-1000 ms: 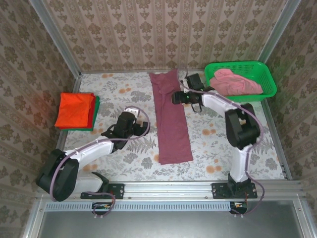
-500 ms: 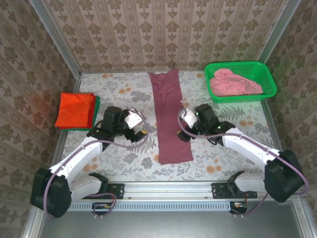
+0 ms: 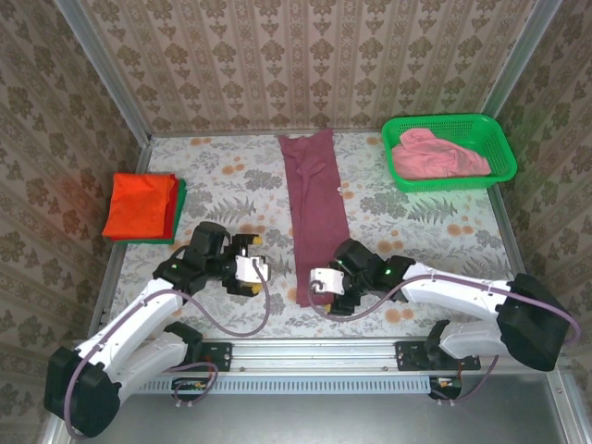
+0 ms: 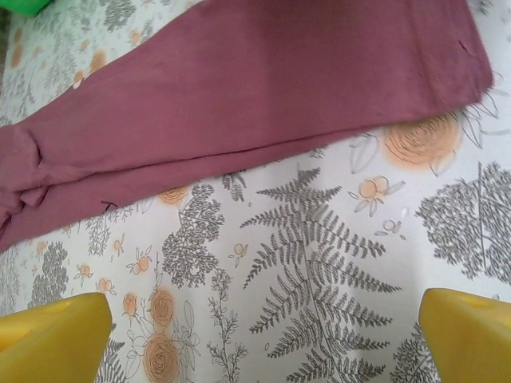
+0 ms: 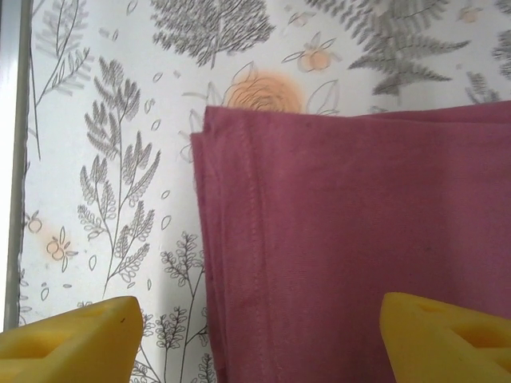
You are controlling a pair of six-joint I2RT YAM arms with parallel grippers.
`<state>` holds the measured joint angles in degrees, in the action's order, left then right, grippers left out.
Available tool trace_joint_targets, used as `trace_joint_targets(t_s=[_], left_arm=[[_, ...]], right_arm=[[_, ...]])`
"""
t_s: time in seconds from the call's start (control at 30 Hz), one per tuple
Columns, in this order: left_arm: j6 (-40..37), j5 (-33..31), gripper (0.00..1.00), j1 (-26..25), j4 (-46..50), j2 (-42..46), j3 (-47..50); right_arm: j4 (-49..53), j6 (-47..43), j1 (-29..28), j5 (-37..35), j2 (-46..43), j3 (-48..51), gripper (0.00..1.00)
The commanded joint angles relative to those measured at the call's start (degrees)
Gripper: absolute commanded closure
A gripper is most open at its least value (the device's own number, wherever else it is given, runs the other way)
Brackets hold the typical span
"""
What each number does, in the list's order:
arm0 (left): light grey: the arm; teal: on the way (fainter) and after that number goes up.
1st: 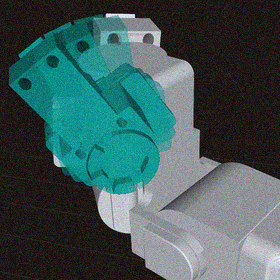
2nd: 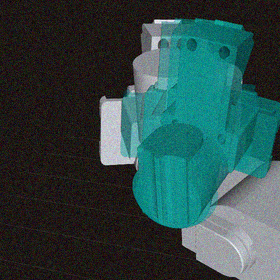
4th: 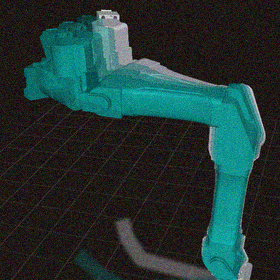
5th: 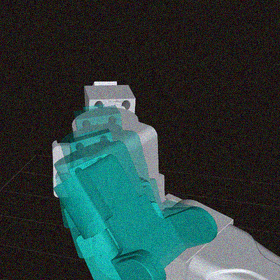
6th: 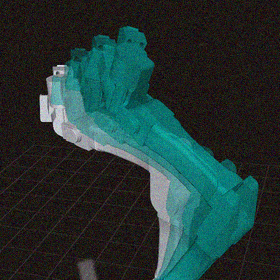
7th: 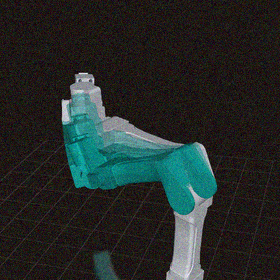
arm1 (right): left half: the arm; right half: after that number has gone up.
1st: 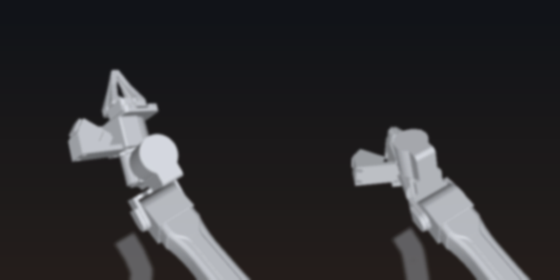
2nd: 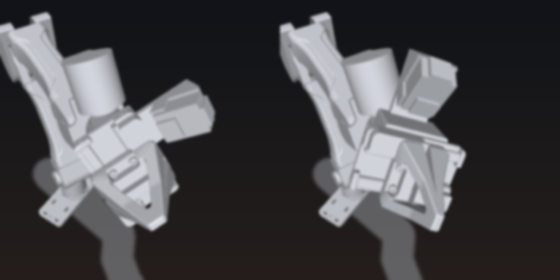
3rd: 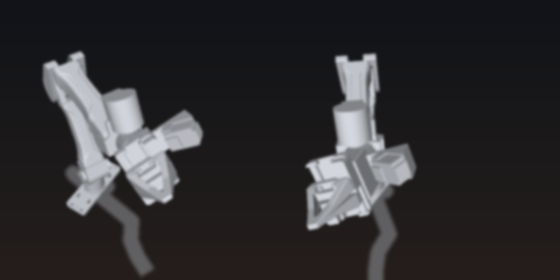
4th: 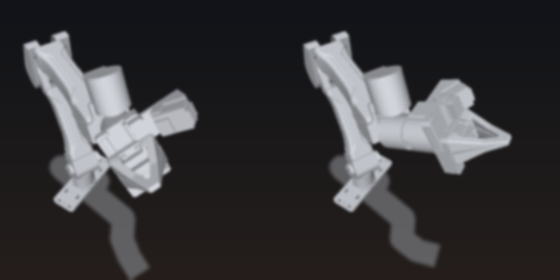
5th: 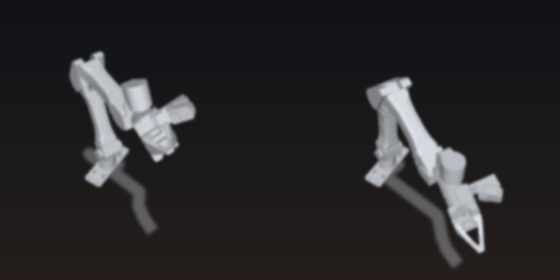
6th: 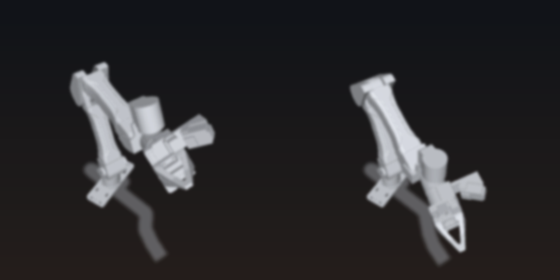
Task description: Fold and stack the t-shirts
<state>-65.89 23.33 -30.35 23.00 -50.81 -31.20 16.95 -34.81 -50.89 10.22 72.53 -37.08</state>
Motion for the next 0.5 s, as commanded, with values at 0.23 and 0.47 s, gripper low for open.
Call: trace_joint_targets(t_s=[0.23, 0.47], left_arm=[[-8.64, -2.53, 0.00, -4.03, -0.20, -0.30, 1.91], [-9.99, -3.29, 0.00, -5.74, -1.19, -1.26, 1.76]], right_arm=[[1.01, -5.24, -2.67, -6.17, 9.43, -1.81, 0.38], [1.25, -5.89, -3.07, -8.40, 13.50, -3.06, 0.53]])
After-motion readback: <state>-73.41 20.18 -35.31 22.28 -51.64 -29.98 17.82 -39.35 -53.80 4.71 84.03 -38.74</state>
